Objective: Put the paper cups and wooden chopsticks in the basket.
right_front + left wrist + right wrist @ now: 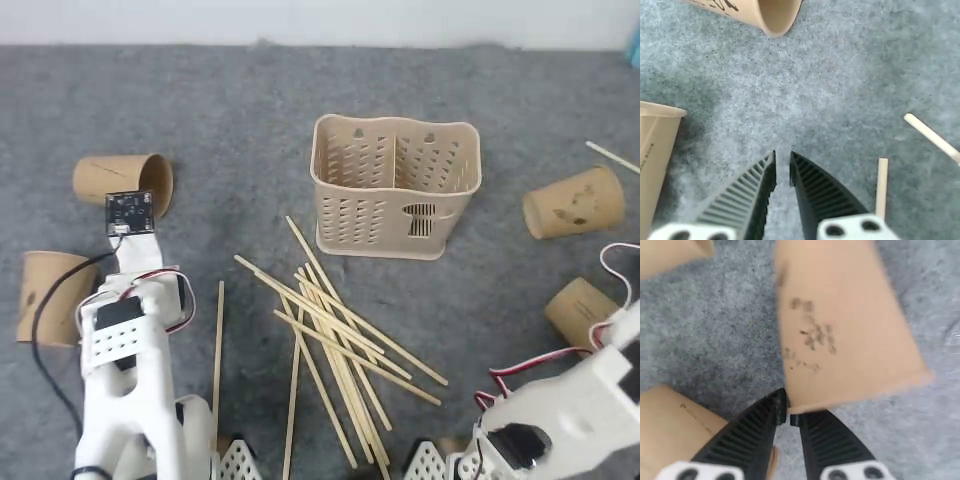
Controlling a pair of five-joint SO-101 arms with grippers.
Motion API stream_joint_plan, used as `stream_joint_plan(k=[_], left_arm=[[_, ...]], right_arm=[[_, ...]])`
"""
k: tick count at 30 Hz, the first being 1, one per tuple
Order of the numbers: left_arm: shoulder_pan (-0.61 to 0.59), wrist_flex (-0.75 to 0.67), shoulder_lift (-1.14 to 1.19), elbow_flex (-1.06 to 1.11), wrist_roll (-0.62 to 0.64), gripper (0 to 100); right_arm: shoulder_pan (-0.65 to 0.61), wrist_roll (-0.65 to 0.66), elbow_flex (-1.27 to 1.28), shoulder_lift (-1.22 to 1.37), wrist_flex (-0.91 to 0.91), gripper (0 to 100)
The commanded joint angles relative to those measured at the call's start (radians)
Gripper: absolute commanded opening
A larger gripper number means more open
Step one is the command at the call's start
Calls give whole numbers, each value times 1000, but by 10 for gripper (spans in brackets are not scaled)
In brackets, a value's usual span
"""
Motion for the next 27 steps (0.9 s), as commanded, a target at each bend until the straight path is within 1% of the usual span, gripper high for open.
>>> stream_joint_plan(k=[1, 4, 8, 12, 14, 16, 20, 23, 27], left_arm=[[-2, -17, -31, -4, -12, 41], [-2, -17, -31, -4, -12, 41], [-2, -17, -31, -4, -12, 41], [-2, -17, -31, -4, -12, 41], [-2, -17, -31, -4, -12, 41], [-2, -17, -31, -4, -12, 41], [-2, -15, -31, -4, -12, 41], [-3, -15, -31, -4, -12, 41], [-3, -5, -31, -4, -14, 41]], right_arm=[[-27, 120, -126, -148, 185, 9], [-42, 184, -235, -200, 390, 9], [-53, 221, -410, -254, 593, 9], [-67, 258, -508, -344, 602, 9], [-108, 318, -512, -412, 602, 9], [-153, 339, -512, -481, 601, 9], [-308, 348, -512, -618, 601, 9], [-456, 394, -511, -713, 602, 9], [-638, 402, -509, -794, 604, 9]])
